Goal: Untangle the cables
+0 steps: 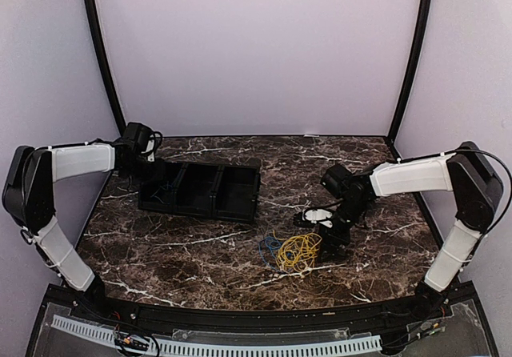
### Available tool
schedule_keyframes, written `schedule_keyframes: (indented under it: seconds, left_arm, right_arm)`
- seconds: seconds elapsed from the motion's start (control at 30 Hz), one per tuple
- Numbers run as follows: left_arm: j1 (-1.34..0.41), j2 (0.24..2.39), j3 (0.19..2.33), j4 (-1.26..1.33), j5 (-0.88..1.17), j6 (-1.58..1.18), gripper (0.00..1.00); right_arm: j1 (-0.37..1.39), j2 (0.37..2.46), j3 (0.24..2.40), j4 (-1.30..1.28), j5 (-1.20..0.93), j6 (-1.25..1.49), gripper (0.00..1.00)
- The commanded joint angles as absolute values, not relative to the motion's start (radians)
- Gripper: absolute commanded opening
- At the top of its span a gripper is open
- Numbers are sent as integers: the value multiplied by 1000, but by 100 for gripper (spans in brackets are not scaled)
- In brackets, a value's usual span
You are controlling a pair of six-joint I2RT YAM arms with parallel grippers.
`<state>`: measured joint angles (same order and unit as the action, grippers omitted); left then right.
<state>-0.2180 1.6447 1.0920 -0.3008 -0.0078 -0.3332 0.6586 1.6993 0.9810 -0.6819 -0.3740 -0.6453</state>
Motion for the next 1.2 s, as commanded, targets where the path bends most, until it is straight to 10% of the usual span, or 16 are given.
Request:
schedule_keyframes:
  seconds: [0.0, 0.2, 0.5, 0.8, 1.17]
  left_arm:
    - [-218, 1522, 1129, -365, -62, -304, 42]
    - [-224, 1332, 1145, -405, 36, -230, 58]
    - [-598, 987, 782, 222, 458, -263, 66]
    - [-1024, 1300, 771, 452, 317, -231, 65]
    - [-1155, 1724, 985, 539, 238, -277, 65]
  right_arm:
    - [666, 1646, 972, -687, -321, -643, 98]
    - [662, 1568, 1002, -746, -338, -691, 99]
    - [662, 1606, 1054, -775, -379, -677, 99]
    - [663, 1630, 1060, -765, -373, -657, 99]
    - [663, 1657, 1077, -772, -393, -644, 98]
